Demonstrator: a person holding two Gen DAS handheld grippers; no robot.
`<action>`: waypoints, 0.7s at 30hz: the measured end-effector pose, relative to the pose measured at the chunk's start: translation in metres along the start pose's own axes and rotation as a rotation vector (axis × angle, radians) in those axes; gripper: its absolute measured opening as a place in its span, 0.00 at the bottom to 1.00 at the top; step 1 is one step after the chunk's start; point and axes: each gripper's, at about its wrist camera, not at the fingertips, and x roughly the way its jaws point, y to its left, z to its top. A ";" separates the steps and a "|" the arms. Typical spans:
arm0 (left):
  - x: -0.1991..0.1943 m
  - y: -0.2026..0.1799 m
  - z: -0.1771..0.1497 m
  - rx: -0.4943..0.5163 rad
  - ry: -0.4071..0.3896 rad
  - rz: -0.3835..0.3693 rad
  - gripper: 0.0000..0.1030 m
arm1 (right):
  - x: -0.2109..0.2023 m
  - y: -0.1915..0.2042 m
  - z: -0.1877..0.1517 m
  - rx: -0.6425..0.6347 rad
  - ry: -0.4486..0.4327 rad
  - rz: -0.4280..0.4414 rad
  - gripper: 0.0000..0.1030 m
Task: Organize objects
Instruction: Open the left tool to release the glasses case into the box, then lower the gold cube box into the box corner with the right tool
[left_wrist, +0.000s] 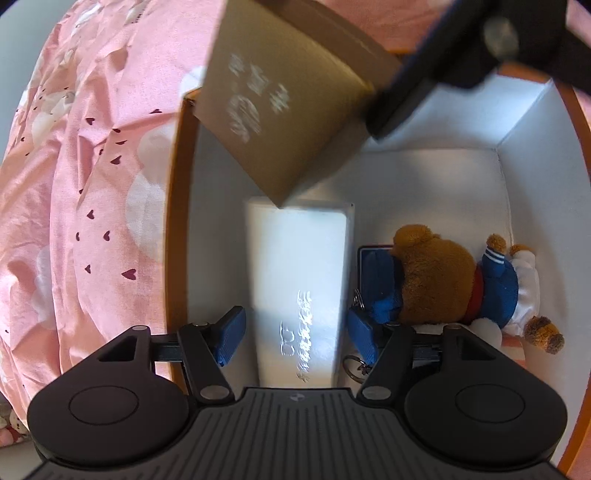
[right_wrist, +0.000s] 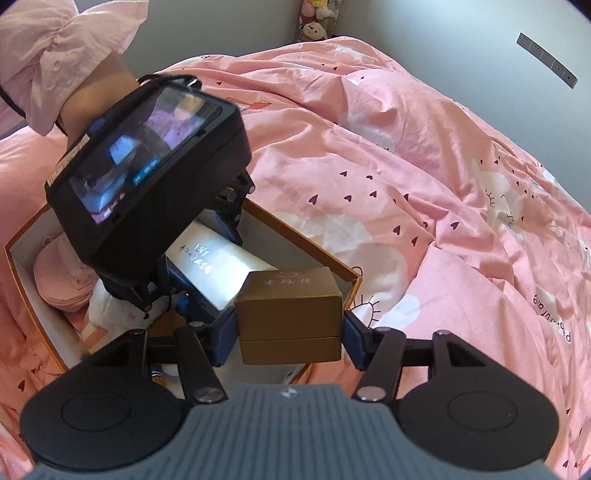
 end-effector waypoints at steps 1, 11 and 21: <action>-0.002 0.001 -0.001 -0.008 -0.008 -0.001 0.80 | 0.003 0.002 0.000 -0.010 0.004 -0.003 0.59; -0.010 0.015 0.003 -0.205 -0.125 -0.040 0.67 | 0.001 -0.003 0.003 0.002 -0.025 -0.029 0.59; 0.016 0.005 0.042 -0.213 -0.184 -0.046 0.67 | -0.025 -0.014 0.000 0.016 -0.017 -0.080 0.59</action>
